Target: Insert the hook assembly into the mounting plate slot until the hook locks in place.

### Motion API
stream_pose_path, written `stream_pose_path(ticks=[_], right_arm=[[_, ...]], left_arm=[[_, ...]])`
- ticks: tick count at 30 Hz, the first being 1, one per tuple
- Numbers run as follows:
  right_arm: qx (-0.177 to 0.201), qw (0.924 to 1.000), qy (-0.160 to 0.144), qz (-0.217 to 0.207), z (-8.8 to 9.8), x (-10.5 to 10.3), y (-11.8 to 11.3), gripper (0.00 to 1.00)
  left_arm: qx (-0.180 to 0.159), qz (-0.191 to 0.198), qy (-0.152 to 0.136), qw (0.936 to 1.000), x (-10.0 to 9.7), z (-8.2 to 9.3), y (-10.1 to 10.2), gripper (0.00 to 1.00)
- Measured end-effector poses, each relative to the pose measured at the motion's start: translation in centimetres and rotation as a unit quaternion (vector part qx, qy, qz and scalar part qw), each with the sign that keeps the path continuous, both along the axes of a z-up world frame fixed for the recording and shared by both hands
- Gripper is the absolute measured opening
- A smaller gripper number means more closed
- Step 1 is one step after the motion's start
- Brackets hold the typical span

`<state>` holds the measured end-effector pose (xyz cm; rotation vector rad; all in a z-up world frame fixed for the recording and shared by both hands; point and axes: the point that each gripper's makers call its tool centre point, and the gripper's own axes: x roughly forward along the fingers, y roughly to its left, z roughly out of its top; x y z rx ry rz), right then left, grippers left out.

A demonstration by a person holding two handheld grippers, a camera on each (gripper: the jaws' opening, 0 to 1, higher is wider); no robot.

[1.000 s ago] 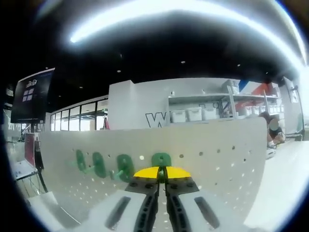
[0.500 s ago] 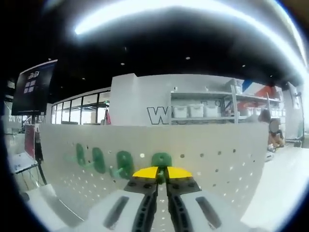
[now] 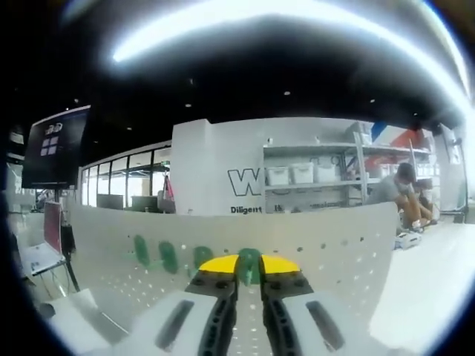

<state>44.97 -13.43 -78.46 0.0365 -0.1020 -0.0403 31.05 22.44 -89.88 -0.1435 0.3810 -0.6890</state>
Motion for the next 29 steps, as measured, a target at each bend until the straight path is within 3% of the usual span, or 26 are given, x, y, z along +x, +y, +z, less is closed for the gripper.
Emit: stream_pose_path(ticks=[6, 12, 17, 21, 29], right_arm=[[-0.006, 0.9996, 0.022, 0.014, -0.6, -2.1, 0.6, 0.19], [-0.005, 0.997, 0.068, 0.037, -3.4, -5.0, 1.8, 0.28], [-0.02, 0.9958, 0.087, 0.019, -5.2, -7.9, 1.7, 0.47], [-0.007, 0.9943, 0.103, 0.026, -6.7, -9.7, 2.1, 0.62], [0.01, 0.9898, 0.135, 0.046, -9.5, -13.3, 4.4, 0.73]], left_arm=[[0.004, -0.017, 0.005, 0.9998, -0.9, -0.1, -0.8, 0.93], [0.012, -0.031, 0.004, 0.9994, -1.9, -0.5, -1.1, 0.95], [0.012, -0.037, 0.006, 0.9992, -2.6, -0.5, -1.4, 0.96], [0.013, -0.042, 0.009, 0.999, -3.0, -0.6, -1.5, 0.98], [0.01, -0.052, 0.012, 0.9985, -3.9, -0.5, -1.8, 0.98]])
